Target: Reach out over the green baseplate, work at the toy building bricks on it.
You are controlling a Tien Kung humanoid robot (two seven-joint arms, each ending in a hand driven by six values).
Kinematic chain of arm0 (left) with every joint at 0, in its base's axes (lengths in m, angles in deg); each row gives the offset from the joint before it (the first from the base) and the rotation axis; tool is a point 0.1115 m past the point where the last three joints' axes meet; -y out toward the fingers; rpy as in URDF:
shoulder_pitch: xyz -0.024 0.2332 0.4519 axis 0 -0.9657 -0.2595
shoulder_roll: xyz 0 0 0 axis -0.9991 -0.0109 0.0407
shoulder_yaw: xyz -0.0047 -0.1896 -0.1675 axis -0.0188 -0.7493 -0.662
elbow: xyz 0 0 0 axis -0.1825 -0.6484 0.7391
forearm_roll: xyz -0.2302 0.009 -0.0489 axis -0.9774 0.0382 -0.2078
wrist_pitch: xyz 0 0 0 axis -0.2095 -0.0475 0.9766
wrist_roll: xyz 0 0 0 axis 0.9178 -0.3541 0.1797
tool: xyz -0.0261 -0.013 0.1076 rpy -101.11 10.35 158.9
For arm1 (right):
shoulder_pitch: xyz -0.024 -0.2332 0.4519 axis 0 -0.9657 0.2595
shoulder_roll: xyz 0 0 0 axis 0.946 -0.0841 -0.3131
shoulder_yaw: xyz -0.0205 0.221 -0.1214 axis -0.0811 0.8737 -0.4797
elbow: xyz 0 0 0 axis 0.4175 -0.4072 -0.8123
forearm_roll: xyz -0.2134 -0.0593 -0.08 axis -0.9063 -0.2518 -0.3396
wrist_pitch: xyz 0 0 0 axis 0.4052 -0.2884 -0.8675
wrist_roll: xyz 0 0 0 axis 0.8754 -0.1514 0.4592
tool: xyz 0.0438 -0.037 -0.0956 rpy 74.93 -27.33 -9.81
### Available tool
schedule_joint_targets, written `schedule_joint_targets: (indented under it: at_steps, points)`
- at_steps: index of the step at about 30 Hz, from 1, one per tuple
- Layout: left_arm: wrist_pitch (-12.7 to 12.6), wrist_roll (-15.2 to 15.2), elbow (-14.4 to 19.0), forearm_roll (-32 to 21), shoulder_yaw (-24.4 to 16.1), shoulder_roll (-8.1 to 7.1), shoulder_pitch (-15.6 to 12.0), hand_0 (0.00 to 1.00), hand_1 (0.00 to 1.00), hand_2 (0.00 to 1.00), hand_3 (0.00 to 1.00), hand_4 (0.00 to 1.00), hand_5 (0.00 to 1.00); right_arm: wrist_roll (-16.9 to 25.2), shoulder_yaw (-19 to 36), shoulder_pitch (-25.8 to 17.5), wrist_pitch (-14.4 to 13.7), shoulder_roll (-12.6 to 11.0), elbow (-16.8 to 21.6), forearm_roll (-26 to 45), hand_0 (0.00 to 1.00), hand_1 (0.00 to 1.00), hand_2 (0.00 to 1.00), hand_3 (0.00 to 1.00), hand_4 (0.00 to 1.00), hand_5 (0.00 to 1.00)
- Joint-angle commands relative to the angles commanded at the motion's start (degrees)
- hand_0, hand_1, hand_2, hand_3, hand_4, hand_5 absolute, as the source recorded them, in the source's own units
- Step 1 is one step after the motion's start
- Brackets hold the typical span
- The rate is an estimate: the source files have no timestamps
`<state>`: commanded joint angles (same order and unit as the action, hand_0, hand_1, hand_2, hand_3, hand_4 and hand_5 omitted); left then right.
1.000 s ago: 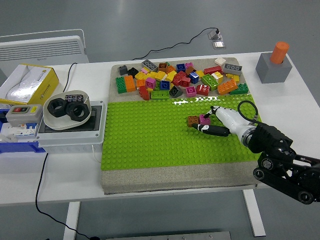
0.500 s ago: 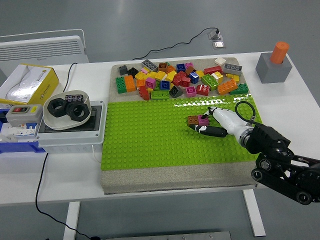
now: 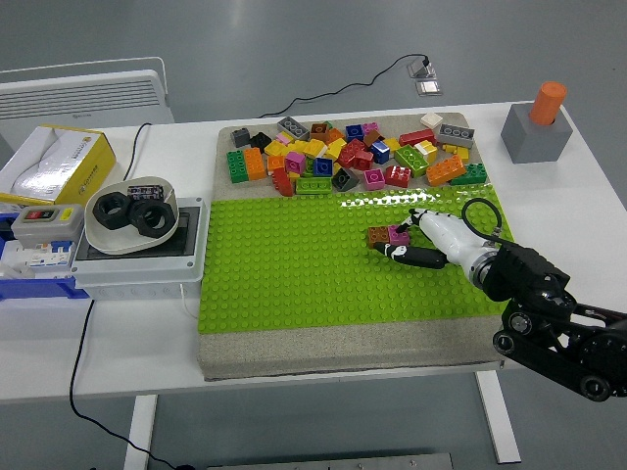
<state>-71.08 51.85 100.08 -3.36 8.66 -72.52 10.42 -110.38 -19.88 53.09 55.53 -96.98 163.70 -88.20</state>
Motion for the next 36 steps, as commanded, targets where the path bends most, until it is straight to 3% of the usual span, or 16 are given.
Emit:
schedule_joint_targets:
  at_steps: [28,36]
  points:
    - [-0.3,-0.1,0.1,0.0,0.0,0.24,-0.1,0.713,0.628,0.650,0.844,0.998,0.998,0.6,0.2,0.3,-0.4,-0.4,1.0,0.2,0.998,0.998,0.998,0.723,0.830,0.998]
    - [-0.2,-0.2,0.2,0.1,-0.1,0.16,-0.3,0.713,0.629,0.650,0.844,0.998,0.998,2.4,1.4,-0.1,-1.4,-1.5,2.6,5.9,0.998,0.998,0.998,0.737,0.840,0.998]
